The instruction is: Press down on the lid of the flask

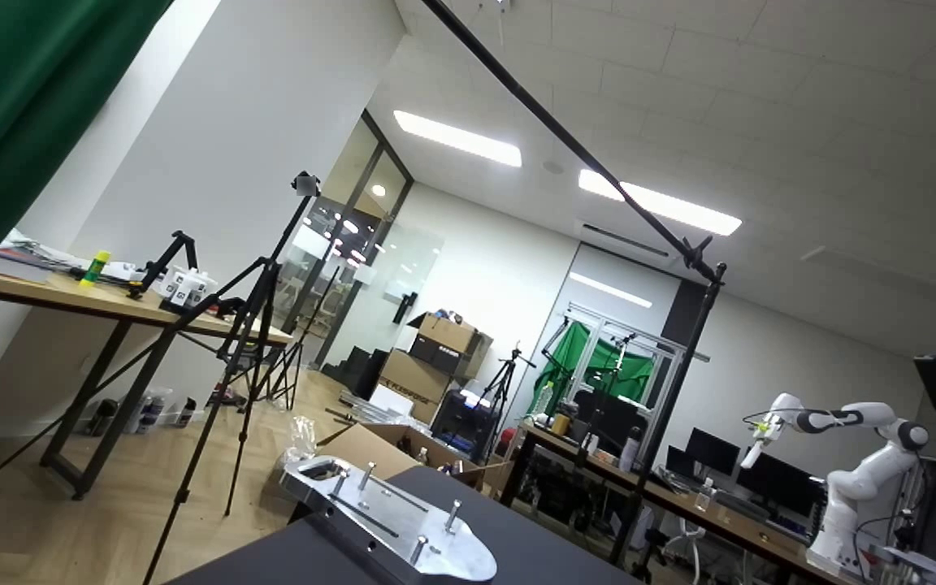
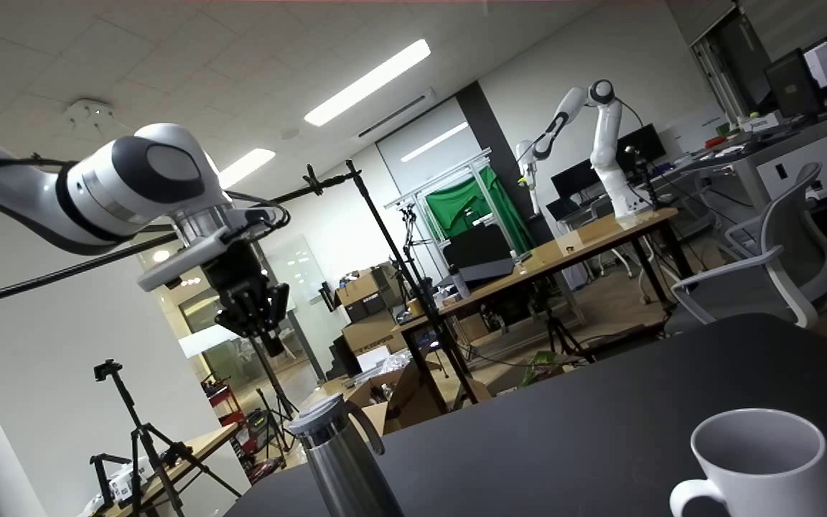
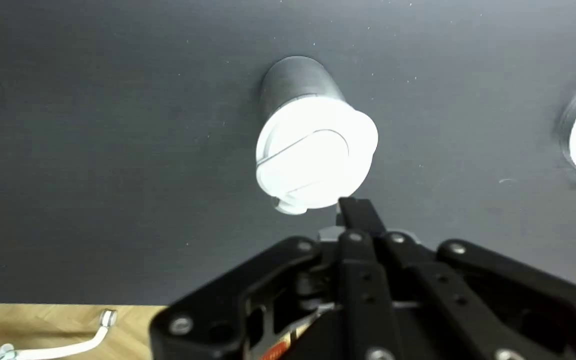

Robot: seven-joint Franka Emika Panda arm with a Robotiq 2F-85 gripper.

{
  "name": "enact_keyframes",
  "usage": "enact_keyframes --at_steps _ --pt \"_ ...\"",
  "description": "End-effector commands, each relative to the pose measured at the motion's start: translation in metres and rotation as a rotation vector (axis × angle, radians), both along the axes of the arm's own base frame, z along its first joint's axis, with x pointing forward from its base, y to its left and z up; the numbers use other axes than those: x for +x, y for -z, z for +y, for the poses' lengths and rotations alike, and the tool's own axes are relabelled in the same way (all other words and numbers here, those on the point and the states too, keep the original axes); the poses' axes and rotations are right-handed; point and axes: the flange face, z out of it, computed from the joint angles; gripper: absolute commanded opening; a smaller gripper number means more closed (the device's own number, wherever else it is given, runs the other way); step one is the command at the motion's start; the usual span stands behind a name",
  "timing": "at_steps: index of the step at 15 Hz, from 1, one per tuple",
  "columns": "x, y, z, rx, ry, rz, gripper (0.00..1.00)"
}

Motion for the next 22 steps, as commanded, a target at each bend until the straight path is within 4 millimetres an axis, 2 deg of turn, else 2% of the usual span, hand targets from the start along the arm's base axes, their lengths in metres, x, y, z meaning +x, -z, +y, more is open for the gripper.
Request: enact_keyframes --at_steps 1,5,9,22 --pt "0.009 0.034 0.007 0.010 -0.028 0.034 0.00" --pt "0.013 0.070 0.012 0.004 -0.051 0.074 0.00" --pt "0.015 0.089 0.013 0.001 -0.068 0.096 0.00" --pt "0.012 0.112 0.004 0.025 -0.072 0.140 0.00"
